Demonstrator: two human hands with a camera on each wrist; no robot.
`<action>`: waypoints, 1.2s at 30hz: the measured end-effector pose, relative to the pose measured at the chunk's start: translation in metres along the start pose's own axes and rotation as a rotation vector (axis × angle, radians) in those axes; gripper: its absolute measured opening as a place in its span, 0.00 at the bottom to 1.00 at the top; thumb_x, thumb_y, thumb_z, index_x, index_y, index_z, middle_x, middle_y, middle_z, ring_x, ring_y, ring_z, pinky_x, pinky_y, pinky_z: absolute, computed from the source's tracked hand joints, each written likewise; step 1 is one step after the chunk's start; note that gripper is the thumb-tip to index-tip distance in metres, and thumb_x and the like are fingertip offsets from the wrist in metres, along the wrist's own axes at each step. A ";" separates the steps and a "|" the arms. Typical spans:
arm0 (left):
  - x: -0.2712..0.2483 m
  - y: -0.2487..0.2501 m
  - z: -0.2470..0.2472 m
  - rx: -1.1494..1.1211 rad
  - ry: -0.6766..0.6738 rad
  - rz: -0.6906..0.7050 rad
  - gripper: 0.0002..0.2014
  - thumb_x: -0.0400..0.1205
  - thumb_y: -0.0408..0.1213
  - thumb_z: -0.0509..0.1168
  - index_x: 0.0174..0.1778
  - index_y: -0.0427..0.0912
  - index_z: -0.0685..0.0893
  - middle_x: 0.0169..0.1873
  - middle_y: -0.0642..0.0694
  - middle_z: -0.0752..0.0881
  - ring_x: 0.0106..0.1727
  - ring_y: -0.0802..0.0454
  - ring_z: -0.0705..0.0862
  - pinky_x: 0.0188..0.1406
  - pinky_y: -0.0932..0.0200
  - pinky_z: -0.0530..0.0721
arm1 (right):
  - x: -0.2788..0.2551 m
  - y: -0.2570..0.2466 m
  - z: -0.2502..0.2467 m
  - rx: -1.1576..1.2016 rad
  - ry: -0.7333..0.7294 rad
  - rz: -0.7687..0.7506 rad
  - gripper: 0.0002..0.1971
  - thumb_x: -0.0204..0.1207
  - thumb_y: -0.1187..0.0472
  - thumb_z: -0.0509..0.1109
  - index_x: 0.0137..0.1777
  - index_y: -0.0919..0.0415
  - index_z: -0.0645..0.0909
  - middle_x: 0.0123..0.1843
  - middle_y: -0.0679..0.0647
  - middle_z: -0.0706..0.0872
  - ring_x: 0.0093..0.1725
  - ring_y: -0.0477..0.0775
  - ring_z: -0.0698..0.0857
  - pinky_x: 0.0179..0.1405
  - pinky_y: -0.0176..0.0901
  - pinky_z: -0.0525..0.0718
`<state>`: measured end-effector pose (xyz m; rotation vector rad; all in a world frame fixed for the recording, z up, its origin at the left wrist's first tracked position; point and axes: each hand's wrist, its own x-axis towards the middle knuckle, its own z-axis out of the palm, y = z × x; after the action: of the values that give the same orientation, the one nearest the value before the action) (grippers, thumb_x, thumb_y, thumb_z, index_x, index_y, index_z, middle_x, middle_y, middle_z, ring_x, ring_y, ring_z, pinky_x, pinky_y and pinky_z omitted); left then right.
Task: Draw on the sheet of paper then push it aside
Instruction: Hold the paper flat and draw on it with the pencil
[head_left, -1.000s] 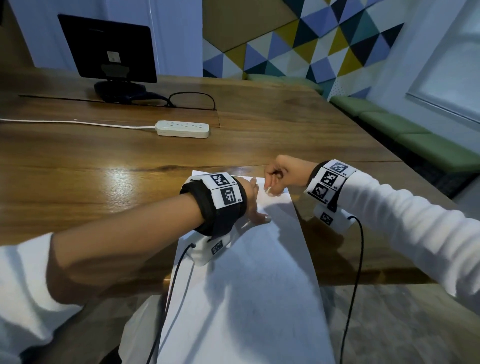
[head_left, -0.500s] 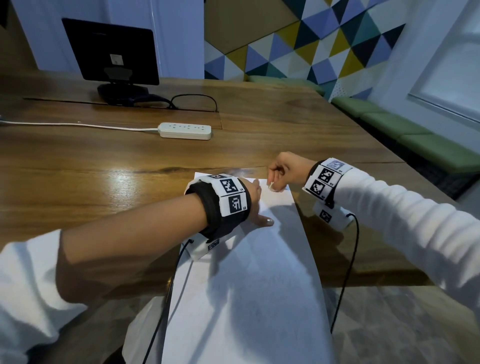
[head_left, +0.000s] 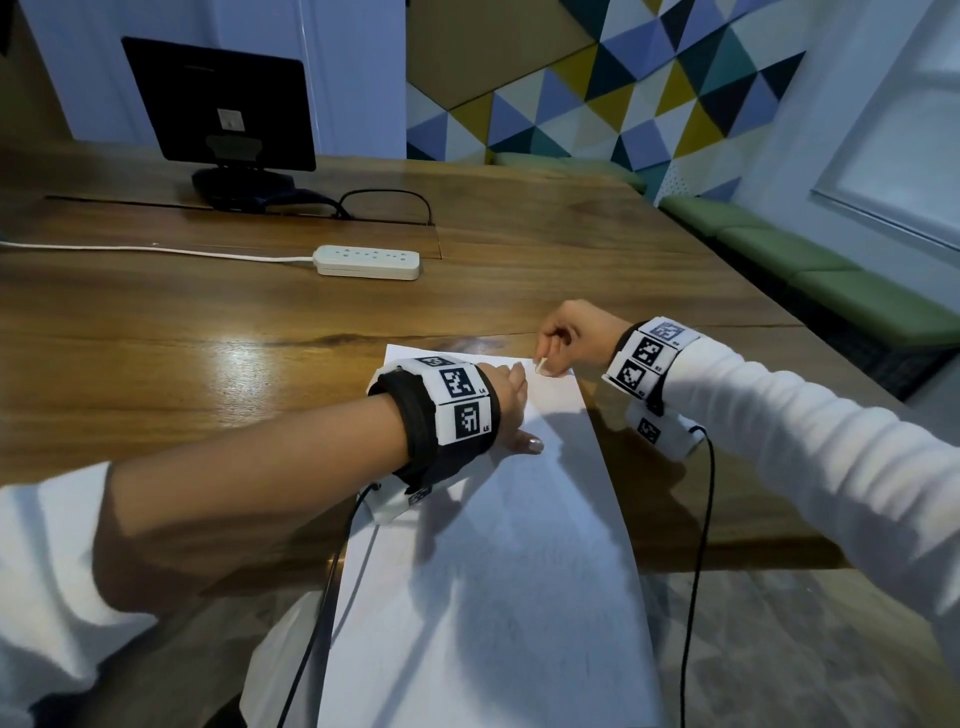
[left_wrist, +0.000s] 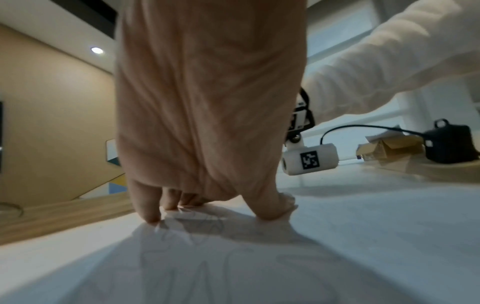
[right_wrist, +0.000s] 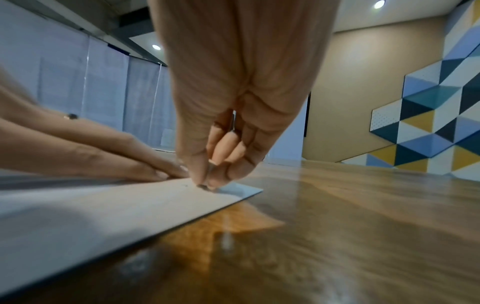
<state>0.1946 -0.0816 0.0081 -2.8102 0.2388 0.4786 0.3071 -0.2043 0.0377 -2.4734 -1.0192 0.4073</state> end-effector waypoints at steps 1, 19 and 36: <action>-0.001 0.001 -0.001 0.005 -0.001 0.008 0.45 0.83 0.64 0.48 0.82 0.30 0.42 0.83 0.36 0.41 0.83 0.40 0.50 0.78 0.42 0.57 | -0.001 0.000 0.000 -0.005 -0.001 0.002 0.04 0.67 0.72 0.77 0.40 0.66 0.85 0.33 0.55 0.88 0.33 0.46 0.88 0.44 0.45 0.89; -0.002 -0.003 -0.010 0.058 -0.073 0.026 0.48 0.80 0.68 0.47 0.83 0.32 0.43 0.83 0.37 0.43 0.82 0.38 0.55 0.78 0.39 0.62 | 0.005 -0.006 -0.008 -0.085 -0.066 0.064 0.05 0.67 0.74 0.75 0.42 0.71 0.84 0.34 0.59 0.87 0.37 0.56 0.88 0.47 0.53 0.89; 0.000 -0.003 -0.008 0.105 -0.002 0.113 0.45 0.82 0.66 0.50 0.84 0.40 0.39 0.83 0.44 0.37 0.81 0.35 0.57 0.74 0.37 0.63 | -0.005 0.005 -0.011 -0.007 -0.165 0.056 0.05 0.67 0.75 0.75 0.42 0.72 0.83 0.32 0.58 0.87 0.32 0.51 0.86 0.38 0.40 0.88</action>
<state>0.1969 -0.0814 0.0159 -2.7044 0.4122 0.4793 0.3113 -0.2144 0.0449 -2.5124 -1.0171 0.6355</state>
